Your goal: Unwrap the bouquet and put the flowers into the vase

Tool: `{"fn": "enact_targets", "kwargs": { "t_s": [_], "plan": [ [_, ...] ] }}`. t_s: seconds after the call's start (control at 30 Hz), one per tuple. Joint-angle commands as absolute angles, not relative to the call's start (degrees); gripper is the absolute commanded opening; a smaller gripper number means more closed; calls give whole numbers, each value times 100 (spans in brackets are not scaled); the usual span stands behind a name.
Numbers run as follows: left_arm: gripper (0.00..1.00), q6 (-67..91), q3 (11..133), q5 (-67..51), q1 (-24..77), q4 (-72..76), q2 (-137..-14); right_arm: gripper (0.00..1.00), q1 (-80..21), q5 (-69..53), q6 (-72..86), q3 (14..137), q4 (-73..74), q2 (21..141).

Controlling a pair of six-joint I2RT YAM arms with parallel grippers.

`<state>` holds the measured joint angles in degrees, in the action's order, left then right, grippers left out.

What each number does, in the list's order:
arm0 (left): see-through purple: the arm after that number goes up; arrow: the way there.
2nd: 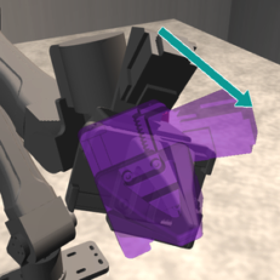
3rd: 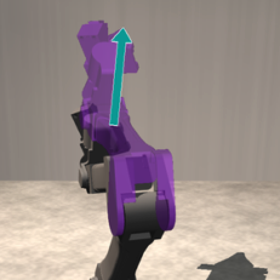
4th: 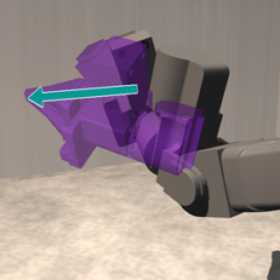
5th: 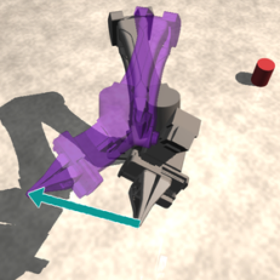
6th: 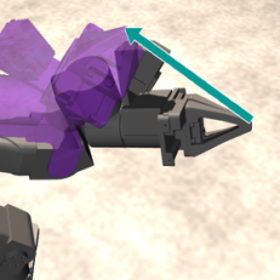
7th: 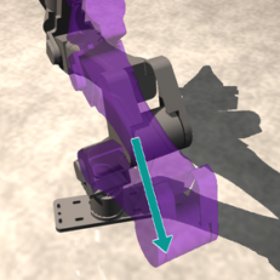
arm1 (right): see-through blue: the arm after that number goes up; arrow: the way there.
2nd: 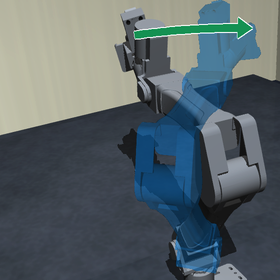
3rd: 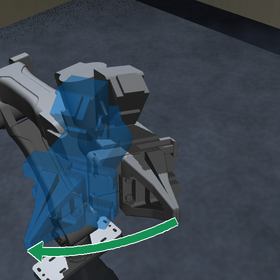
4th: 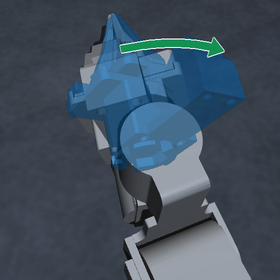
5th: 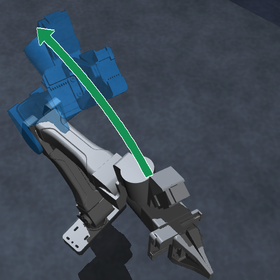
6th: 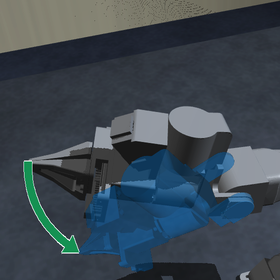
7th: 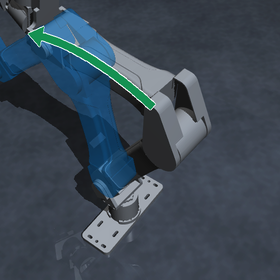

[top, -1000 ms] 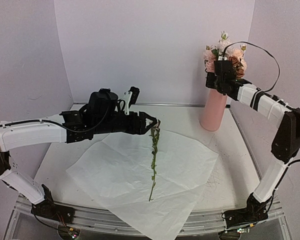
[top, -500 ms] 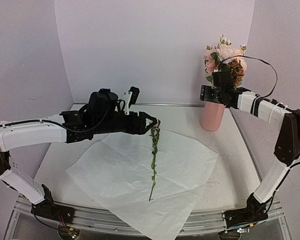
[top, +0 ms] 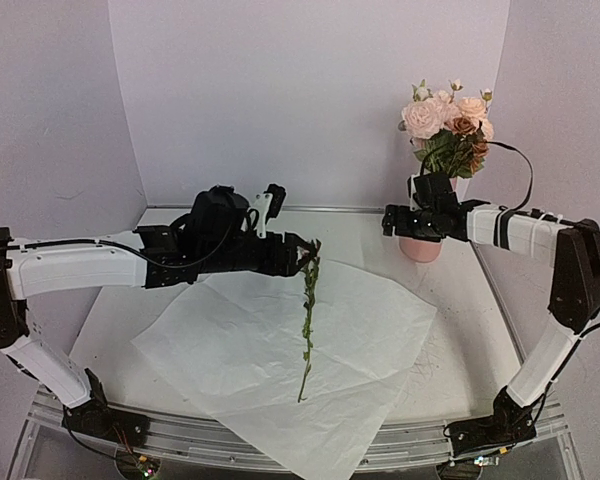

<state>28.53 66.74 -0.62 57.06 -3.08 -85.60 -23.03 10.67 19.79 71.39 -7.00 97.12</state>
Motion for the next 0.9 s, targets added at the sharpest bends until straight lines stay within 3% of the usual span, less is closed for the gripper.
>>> {"fn": "enact_targets", "kwargs": {
  "t_s": [0.0, 0.4, 0.57, 0.87],
  "plan": [
    [72, 2935, 6970, 324, 5712, -486, -8854, 97, -2441, 607, 2167, 6745, -931, 9409],
    [69, 3429, 7601, 802, 5715, -1372, -9965, 97, -2960, -42, 2329, 5711, -1355, 8881],
    [60, 3841, 8044, 577, 5758, -1887, -10702, 95, -3051, -512, 2431, 5335, -1535, 8509],
    [50, 4407, 8877, 860, 5966, -2787, -11804, 93, -3587, -237, 2678, 4940, -1574, 8232]
  ]
}}
